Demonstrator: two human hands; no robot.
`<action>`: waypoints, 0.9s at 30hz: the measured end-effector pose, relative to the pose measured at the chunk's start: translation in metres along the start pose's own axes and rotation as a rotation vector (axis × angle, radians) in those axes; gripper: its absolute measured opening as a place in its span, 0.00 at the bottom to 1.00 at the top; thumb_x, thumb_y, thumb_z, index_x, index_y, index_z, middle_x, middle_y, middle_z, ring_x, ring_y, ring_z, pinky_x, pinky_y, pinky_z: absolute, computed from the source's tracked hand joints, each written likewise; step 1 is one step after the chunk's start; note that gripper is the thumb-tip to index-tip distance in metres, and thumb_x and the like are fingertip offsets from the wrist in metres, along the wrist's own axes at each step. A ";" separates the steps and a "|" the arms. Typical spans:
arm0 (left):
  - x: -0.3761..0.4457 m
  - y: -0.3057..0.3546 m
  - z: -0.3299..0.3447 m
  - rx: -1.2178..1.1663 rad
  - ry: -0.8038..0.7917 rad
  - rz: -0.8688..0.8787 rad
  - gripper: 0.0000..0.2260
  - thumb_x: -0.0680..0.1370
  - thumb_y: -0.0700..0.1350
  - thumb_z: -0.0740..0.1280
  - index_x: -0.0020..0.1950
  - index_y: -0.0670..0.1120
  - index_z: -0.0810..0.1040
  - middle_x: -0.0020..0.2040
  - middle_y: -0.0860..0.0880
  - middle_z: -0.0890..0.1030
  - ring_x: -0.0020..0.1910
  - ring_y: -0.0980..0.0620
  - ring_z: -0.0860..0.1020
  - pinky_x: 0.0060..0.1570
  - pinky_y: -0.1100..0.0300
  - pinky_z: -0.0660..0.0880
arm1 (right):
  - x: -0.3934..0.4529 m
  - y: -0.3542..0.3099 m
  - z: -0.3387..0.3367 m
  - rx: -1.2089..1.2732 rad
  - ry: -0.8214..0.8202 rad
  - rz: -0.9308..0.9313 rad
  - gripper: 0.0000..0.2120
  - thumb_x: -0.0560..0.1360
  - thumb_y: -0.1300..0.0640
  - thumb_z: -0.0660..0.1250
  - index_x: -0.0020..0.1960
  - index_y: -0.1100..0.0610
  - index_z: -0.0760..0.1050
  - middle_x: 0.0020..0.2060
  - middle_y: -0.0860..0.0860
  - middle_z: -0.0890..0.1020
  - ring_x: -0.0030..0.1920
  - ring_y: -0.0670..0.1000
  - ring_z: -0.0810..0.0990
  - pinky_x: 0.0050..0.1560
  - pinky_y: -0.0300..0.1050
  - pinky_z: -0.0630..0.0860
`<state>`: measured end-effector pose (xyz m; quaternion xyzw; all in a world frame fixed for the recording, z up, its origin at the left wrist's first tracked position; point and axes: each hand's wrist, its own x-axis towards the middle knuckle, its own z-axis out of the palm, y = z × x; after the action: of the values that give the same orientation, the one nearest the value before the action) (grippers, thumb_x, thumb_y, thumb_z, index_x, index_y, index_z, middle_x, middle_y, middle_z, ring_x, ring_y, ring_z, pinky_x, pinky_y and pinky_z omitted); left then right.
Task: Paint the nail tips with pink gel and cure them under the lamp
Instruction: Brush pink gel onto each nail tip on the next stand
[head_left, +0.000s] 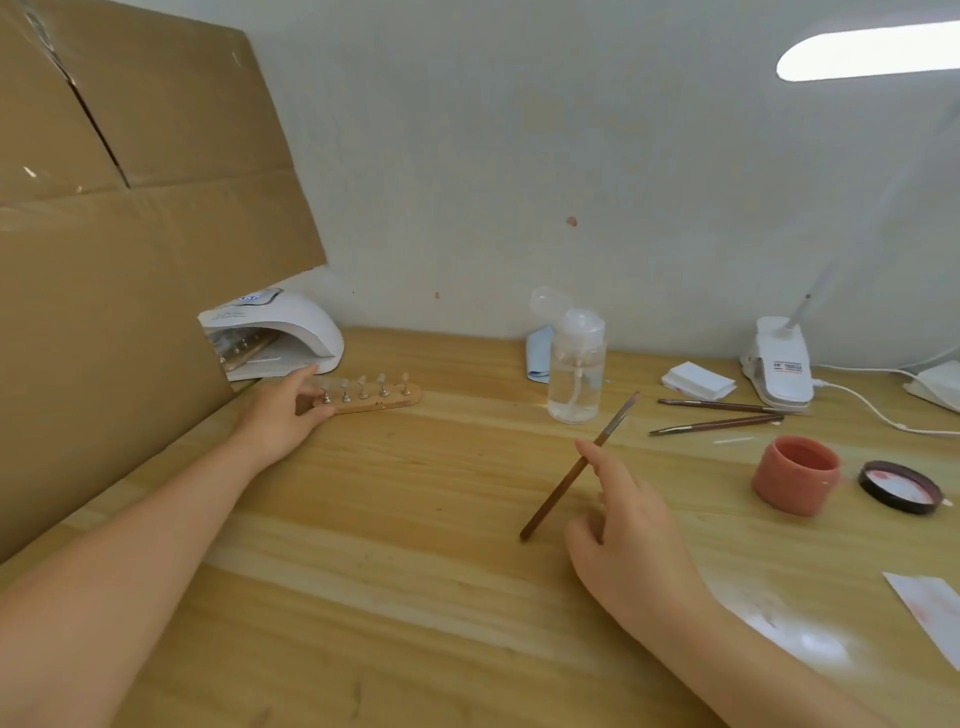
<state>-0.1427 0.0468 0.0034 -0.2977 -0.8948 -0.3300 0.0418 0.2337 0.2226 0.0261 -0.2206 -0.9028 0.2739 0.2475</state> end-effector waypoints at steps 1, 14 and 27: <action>-0.004 0.004 0.000 0.002 -0.008 0.029 0.31 0.76 0.48 0.72 0.76 0.49 0.64 0.61 0.51 0.80 0.67 0.47 0.71 0.68 0.48 0.65 | 0.001 -0.001 -0.002 0.011 0.007 0.004 0.32 0.75 0.64 0.60 0.76 0.48 0.56 0.58 0.43 0.71 0.55 0.43 0.66 0.50 0.28 0.58; -0.102 0.136 0.048 -0.075 -0.201 0.380 0.27 0.72 0.50 0.75 0.68 0.62 0.67 0.52 0.66 0.77 0.65 0.55 0.67 0.64 0.57 0.62 | -0.017 0.042 -0.116 0.000 0.269 0.065 0.29 0.73 0.69 0.60 0.68 0.46 0.70 0.48 0.37 0.75 0.52 0.44 0.77 0.56 0.41 0.71; -0.165 0.296 0.128 -0.101 -0.415 0.616 0.24 0.71 0.54 0.73 0.64 0.62 0.68 0.50 0.66 0.74 0.55 0.66 0.67 0.62 0.61 0.59 | -0.037 0.121 -0.163 0.179 0.526 0.209 0.29 0.73 0.72 0.55 0.63 0.43 0.72 0.57 0.49 0.79 0.54 0.43 0.76 0.56 0.36 0.70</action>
<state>0.1737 0.2212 0.0261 -0.6151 -0.7355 -0.2783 -0.0576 0.3870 0.3568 0.0592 -0.3528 -0.7524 0.3101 0.4618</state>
